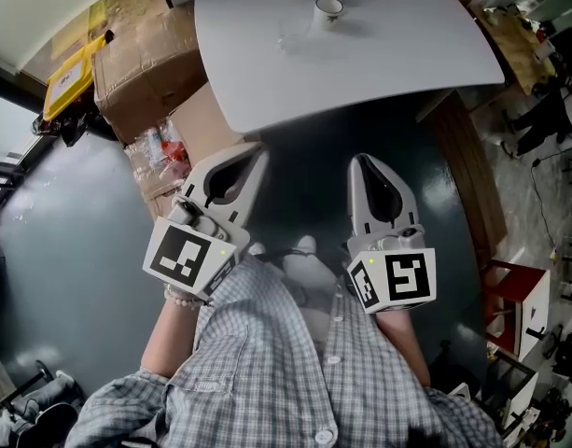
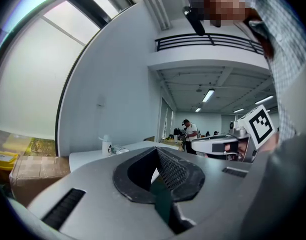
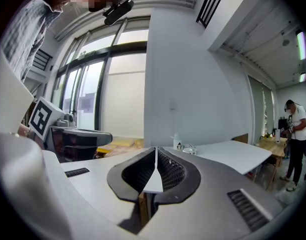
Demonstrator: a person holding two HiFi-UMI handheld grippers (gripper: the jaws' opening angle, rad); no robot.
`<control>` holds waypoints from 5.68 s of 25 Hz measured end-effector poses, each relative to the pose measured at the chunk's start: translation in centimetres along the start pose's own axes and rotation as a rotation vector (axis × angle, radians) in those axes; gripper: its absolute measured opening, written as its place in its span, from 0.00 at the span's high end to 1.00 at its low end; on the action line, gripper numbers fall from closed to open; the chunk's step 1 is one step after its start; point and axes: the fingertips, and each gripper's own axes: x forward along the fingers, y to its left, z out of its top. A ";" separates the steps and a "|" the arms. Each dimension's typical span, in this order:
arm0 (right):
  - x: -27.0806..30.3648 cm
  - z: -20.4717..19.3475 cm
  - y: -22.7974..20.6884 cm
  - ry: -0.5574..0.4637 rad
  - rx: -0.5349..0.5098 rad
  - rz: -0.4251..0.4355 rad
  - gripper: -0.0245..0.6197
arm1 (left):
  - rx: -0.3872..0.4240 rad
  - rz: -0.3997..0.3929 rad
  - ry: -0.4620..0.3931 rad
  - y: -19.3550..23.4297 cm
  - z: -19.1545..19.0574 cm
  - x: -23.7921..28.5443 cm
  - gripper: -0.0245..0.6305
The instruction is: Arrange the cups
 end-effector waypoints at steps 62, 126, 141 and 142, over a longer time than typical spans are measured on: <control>9.5 -0.6 -17.6 0.035 0.039 0.025 0.92 | -0.013 0.091 -0.005 4.2 2.0 18.2 0.95; 33.6 -3.2 -17.1 0.256 -0.150 0.480 0.92 | 0.046 0.223 0.440 21.6 -14.8 26.8 0.81; 35.1 -5.8 -18.9 0.302 -0.165 0.472 0.92 | -0.032 0.271 0.507 22.2 -17.9 27.3 0.85; 35.4 -6.0 -19.2 0.304 -0.167 0.467 0.92 | -0.033 0.275 0.511 22.1 -18.0 27.3 0.87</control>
